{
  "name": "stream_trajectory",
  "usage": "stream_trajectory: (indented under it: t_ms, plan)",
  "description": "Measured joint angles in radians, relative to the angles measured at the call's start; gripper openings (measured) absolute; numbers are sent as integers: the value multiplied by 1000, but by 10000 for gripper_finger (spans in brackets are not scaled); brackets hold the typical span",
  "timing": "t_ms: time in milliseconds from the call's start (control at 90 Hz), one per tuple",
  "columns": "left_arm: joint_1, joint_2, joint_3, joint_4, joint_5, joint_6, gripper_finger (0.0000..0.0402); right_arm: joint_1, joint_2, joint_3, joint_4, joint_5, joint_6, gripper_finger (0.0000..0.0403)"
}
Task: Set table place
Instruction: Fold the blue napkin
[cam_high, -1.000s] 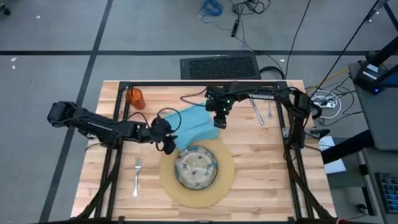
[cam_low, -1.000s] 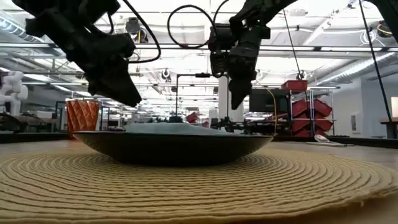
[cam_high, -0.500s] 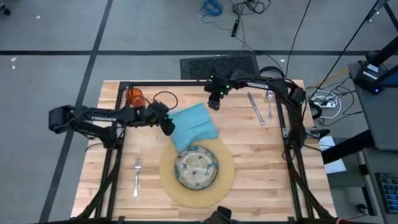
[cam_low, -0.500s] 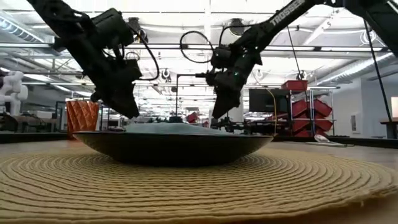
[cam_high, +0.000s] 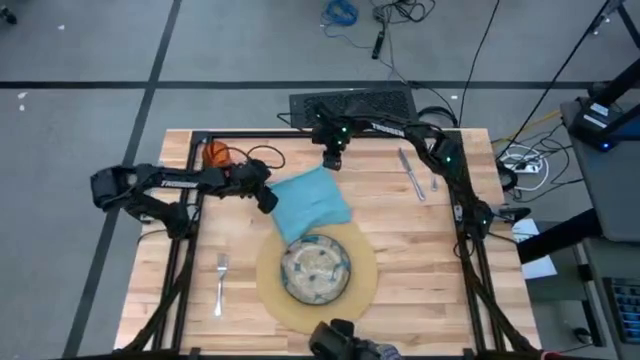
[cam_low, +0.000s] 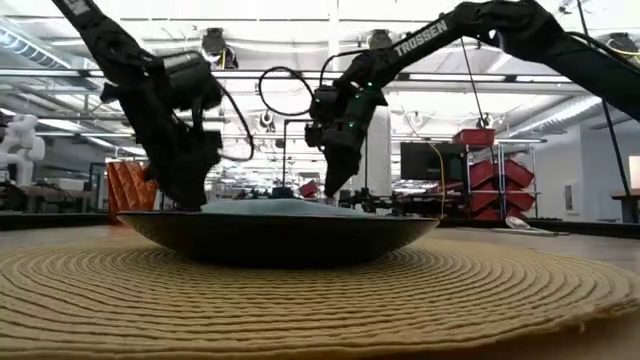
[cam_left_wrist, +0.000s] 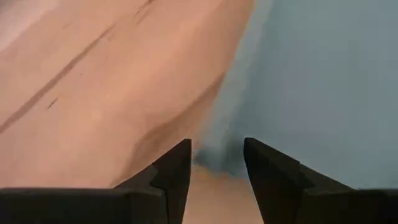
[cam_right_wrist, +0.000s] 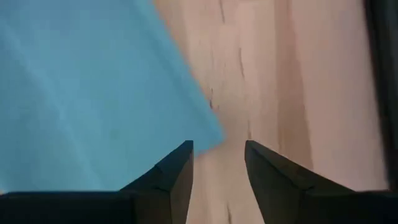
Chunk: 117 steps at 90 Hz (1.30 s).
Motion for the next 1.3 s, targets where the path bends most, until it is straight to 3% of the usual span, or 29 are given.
stream_trajectory:
  t_ms: [222, 522, 1300]
  plan:
    - [2, 21, 0, 79, 11, 28, 137, -16, 2, -1, -23, -76, -86, 134]
    - [2, 21, 0, 72, 18, 41, 137, -13, 78, -3, -14, -74, -197, 134]
    - [2, 21, 0, 73, 40, 51, 137, 19, 99, -3, 60, -67, -133, 134]
